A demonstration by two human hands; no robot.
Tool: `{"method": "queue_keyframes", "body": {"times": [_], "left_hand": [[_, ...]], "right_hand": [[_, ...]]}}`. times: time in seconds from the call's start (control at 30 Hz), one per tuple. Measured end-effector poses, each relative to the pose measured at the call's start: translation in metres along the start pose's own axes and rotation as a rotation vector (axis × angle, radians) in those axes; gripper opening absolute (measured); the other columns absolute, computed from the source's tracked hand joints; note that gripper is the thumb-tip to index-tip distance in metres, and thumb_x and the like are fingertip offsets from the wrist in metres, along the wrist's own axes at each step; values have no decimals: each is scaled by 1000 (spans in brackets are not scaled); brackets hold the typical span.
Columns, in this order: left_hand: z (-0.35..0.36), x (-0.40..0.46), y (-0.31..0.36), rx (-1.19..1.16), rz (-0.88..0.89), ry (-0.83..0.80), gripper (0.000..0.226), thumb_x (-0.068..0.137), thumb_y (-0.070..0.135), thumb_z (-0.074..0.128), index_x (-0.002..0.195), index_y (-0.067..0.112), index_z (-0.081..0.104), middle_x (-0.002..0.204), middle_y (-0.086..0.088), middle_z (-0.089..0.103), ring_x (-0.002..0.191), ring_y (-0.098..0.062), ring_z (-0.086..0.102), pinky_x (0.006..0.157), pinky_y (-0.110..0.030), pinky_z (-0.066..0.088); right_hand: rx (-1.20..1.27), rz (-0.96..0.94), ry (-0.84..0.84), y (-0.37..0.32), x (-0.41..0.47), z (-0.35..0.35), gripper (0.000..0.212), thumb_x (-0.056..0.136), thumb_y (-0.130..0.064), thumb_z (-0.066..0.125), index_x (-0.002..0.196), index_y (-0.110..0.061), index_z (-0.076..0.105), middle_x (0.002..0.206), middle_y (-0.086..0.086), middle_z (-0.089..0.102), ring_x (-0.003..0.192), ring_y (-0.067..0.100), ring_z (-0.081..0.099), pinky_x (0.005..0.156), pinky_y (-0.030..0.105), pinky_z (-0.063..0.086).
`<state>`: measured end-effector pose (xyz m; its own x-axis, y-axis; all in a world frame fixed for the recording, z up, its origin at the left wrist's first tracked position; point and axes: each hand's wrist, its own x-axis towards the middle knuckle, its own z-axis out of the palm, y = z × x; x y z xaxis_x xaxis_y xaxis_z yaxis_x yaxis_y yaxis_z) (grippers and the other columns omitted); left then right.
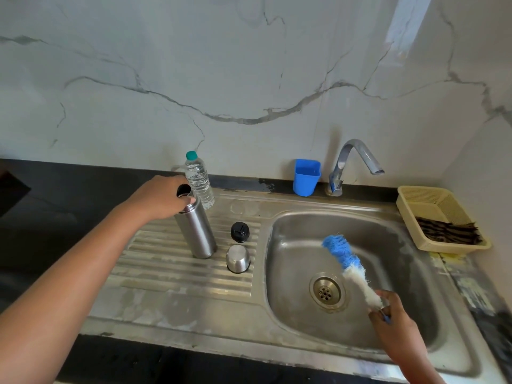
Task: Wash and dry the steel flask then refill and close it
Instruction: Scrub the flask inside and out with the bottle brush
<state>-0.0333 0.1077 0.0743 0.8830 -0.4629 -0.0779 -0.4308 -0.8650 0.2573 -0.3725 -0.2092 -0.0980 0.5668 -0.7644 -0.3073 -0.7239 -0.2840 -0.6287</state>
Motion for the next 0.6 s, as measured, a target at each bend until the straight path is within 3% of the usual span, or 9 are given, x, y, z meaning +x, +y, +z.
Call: {"method": "queue_keyframes", "body": {"times": [0.2,0.33,0.43,0.6], "left_hand": [[0,3,2,6,-32,-22,26,94,30,57,118,20,58,108,-7,64,92,-27,60,74,-35,47],[0,6,8,85,-37,-45,33,93,39,60,121,23,55,110,-3,51,99,-24,53,80,-37,45],[-1,7,13,117,-64,-61,44,92,42,61,132,24,52,124,-5,48,111,-26,52,86,-38,45],[0,4,34,64,13,117,60,90,43,65,144,26,44,141,-5,40,131,-27,38,98,-44,42]], "right_hand": [[22,8,-12,-1,-2,2,37,89,-18,62,119,-35,49,86,-1,64,83,25,60,74,36,44],[16,7,-18,-3,-5,4,36,89,-18,62,117,-36,48,84,-4,64,82,23,61,74,37,45],[24,12,-16,-3,-7,4,37,88,-16,63,117,-34,50,79,-6,63,78,21,60,73,36,45],[52,10,-3,-6,-9,5,34,91,-18,62,120,-30,52,77,-6,63,80,23,60,74,36,46]]}}
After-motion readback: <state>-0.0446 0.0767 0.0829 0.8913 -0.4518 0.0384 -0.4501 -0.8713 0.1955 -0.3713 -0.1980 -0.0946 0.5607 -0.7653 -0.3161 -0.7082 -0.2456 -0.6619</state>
